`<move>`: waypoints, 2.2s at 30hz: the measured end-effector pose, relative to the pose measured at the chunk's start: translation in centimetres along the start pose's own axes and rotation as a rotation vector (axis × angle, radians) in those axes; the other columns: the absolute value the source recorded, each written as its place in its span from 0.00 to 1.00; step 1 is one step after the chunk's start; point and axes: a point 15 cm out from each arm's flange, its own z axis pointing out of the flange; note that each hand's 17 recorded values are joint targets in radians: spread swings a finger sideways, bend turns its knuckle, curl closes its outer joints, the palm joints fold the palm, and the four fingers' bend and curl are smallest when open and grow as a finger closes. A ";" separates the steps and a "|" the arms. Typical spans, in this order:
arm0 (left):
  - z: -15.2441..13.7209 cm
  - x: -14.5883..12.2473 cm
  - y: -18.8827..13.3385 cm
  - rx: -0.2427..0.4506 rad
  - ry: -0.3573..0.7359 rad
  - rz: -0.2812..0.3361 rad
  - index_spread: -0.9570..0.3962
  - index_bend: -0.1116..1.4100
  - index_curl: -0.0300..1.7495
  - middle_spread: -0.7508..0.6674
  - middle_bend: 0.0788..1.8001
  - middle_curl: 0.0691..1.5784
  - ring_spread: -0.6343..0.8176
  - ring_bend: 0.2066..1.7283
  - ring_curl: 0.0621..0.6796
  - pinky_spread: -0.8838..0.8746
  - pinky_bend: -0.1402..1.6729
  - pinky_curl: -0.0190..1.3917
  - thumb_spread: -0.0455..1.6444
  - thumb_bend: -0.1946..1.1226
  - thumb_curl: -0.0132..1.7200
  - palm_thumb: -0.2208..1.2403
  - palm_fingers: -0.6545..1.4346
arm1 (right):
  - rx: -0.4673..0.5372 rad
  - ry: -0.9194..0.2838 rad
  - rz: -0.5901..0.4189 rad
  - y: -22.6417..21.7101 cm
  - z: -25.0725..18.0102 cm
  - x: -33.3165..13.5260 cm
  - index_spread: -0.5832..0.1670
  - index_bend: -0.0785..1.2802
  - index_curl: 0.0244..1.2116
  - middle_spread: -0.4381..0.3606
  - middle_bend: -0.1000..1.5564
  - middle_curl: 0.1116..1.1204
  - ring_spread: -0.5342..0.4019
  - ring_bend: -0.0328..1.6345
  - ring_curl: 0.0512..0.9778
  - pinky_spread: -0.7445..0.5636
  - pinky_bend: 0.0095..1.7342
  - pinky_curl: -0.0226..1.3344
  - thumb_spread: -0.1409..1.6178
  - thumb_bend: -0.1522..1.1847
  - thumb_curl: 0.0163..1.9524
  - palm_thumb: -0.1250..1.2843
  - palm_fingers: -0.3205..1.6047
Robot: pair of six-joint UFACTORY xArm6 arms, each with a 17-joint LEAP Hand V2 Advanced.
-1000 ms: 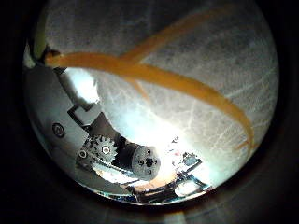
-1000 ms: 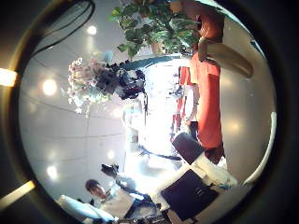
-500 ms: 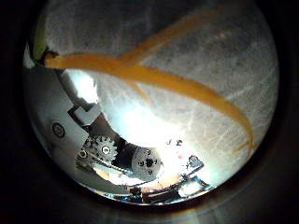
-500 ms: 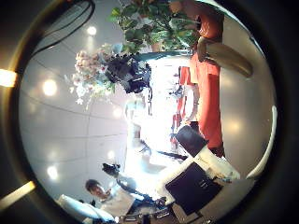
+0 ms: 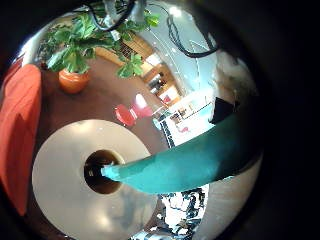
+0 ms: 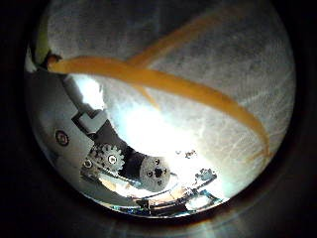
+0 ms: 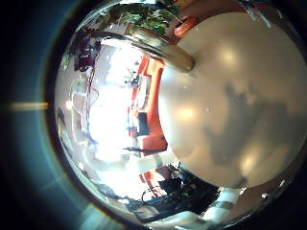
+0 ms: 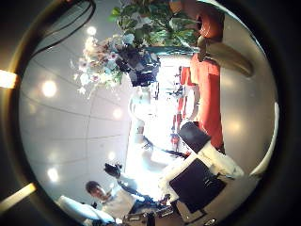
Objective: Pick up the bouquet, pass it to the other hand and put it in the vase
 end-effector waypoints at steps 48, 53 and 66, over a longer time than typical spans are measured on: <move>-2.6 -7.1 3.9 -0.155 0.103 -0.186 0.73 0.12 0.20 0.96 0.05 0.16 0.89 0.24 0.16 0.88 0.18 0.31 0.51 0.11 0.20 0.13 0.22 | -0.014 0.015 -0.008 0.4 0.0 0.4 0.30 0.18 0.23 0.58 0.17 0.22 0.73 0.28 0.21 0.86 0.23 0.22 0.63 0.10 0.26 0.66 0.28; -3.0 -9.3 6.2 -0.264 0.014 -0.285 0.73 0.14 0.17 0.96 0.05 0.14 0.90 0.22 0.15 0.88 0.18 0.29 0.51 0.11 0.20 0.13 0.23 | -0.018 0.012 -0.017 0.6 0.1 0.4 0.31 0.19 0.24 0.58 0.18 0.22 0.73 0.28 0.21 0.86 0.23 0.22 0.63 0.10 0.26 0.66 0.28; -2.1 -13.8 11.4 -0.493 -0.222 -0.402 0.74 0.18 0.16 0.95 0.05 0.11 0.92 0.18 0.15 0.88 0.18 0.24 0.50 0.11 0.19 0.14 0.27 | 0.000 0.045 0.006 3.4 -1.5 1.8 0.33 0.19 0.25 0.54 0.17 0.21 0.72 0.28 0.20 0.87 0.21 0.22 0.63 0.10 0.26 0.66 0.30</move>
